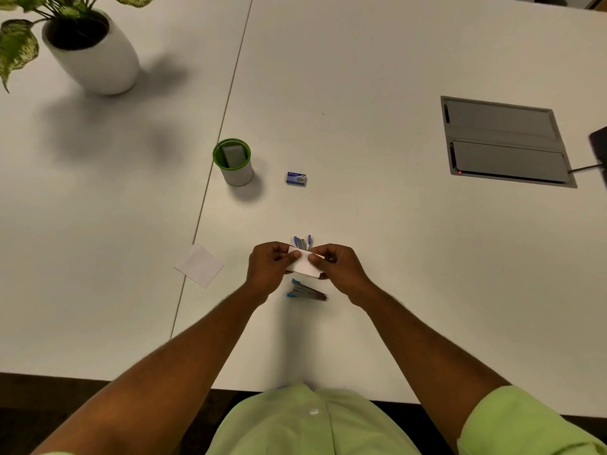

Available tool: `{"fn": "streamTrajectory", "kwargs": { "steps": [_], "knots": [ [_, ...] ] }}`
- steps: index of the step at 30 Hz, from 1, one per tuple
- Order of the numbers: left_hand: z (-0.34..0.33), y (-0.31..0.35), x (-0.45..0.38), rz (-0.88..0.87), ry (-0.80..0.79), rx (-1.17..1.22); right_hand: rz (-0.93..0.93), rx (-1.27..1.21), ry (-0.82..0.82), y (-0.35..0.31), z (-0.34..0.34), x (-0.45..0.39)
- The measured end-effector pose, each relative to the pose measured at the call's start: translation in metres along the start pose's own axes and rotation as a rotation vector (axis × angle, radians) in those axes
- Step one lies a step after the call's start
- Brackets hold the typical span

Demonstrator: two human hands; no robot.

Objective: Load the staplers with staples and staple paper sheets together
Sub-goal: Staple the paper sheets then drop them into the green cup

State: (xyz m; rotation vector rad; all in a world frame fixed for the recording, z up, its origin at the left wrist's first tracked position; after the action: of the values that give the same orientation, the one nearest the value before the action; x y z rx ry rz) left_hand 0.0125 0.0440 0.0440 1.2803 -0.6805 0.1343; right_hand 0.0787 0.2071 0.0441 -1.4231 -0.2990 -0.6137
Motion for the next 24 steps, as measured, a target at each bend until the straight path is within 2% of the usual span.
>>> {"fn": "streamTrajectory", "kwargs": {
  "steps": [4,12,18,24],
  "knots": [
    [0.001,0.001,-0.002,0.029,0.012,0.052,-0.028,-0.135,-0.111,-0.002,-0.002,0.003],
    [0.000,0.002,-0.002,0.024,-0.014,0.079,-0.015,-0.103,-0.086,-0.002,0.002,0.003],
    [-0.003,0.004,-0.002,-0.015,-0.037,0.060,0.052,0.042,0.076,-0.007,-0.001,0.000],
    [-0.004,0.006,-0.001,-0.054,0.011,-0.035,0.070,0.160,0.143,-0.015,-0.005,-0.002]
  ]
}}
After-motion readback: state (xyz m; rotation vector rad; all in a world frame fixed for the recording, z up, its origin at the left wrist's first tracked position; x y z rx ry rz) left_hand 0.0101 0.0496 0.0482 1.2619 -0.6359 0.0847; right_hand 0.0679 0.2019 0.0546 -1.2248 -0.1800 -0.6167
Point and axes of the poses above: each hand's wrist, its own x-axis away from the middle knuckle, its own z-axis out of the back of the hand, y = z × x, the point moved 2 cm from there along -x, towards the middle knuckle, and after that the axes turned 3 degrees about -y, right-handed, at the moved point
